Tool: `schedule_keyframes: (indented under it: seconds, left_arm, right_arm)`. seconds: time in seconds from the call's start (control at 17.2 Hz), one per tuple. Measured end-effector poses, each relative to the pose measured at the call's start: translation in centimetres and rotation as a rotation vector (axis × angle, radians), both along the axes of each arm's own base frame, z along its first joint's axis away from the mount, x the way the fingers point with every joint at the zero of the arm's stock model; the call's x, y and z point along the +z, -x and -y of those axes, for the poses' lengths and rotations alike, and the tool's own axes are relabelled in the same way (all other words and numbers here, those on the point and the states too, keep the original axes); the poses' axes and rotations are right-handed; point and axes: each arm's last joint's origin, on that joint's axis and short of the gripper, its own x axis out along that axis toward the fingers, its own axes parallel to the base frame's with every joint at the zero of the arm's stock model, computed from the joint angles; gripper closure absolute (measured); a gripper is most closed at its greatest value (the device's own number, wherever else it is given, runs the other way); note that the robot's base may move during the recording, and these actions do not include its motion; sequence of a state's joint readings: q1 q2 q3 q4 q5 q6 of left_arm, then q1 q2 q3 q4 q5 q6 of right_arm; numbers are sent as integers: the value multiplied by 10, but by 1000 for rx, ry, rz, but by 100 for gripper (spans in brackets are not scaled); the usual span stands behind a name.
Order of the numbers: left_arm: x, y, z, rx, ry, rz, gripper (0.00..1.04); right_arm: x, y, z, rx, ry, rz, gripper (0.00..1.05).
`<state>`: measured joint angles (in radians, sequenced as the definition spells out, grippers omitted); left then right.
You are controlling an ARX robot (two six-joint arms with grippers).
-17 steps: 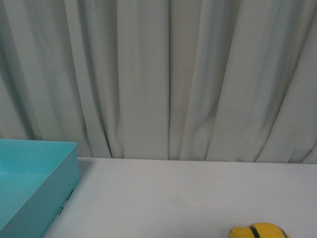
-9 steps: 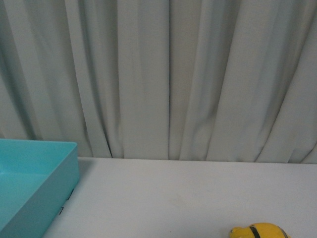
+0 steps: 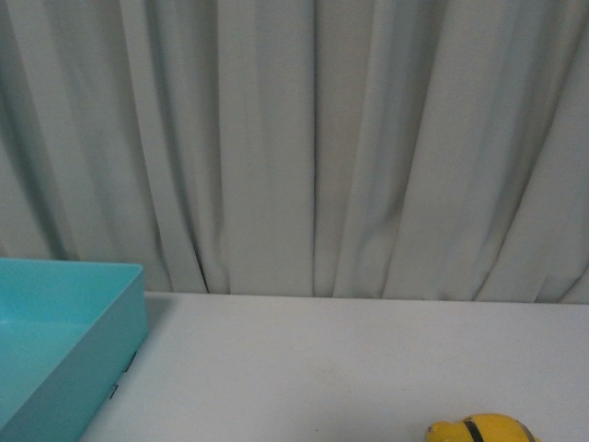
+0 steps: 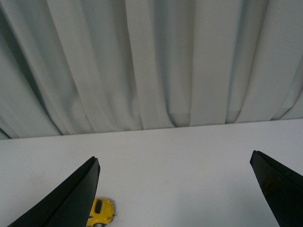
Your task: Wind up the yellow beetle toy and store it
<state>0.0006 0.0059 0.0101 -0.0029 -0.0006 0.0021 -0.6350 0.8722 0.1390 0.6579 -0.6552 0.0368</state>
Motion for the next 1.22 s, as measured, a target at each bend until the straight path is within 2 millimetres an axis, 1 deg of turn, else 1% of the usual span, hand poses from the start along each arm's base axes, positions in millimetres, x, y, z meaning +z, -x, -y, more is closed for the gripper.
schedule_keyframes:
  seconds: [0.06, 0.17, 0.29, 0.35, 0.41, 0.58, 0.64, 0.75, 0.93, 1.1, 1.22]
  left_arm:
    - [0, 0, 0, 0, 0, 0, 7]
    - [0, 0, 0, 0, 0, 0, 7]
    - [0, 0, 0, 0, 0, 0, 7]
    - [0, 0, 0, 0, 0, 0, 7]
    - [0, 0, 0, 0, 0, 0, 7]
    - [0, 0, 0, 0, 0, 0, 7]
    - [0, 0, 0, 0, 0, 0, 7]
    - [0, 0, 0, 0, 0, 0, 7]
    - [0, 0, 0, 0, 0, 0, 7]
    - [0, 0, 0, 0, 0, 0, 7]
    - [0, 0, 0, 0, 0, 0, 7]
  right_arm:
    - [2, -7, 7, -4, 26, 12, 7]
    - [6, -28, 17, 38, 89, 20, 7]
    - [4, -59, 17, 181, 163, 0, 7]
    - [4, -78, 16, 266, 199, -31, 7]
    - [4, -95, 12, 373, 241, -50, 7]
    - [5, -138, -8, 689, 368, -126, 7]
    - [5, -148, -13, 781, 404, -148, 7]
    - [6, -171, -20, 972, 531, -212, 7]
    - [2, -181, -23, 1071, 621, -274, 7]
    - [-17, -194, -26, 1205, 794, -374, 7]
    - [-32, -210, -33, 1271, 895, -443, 7]
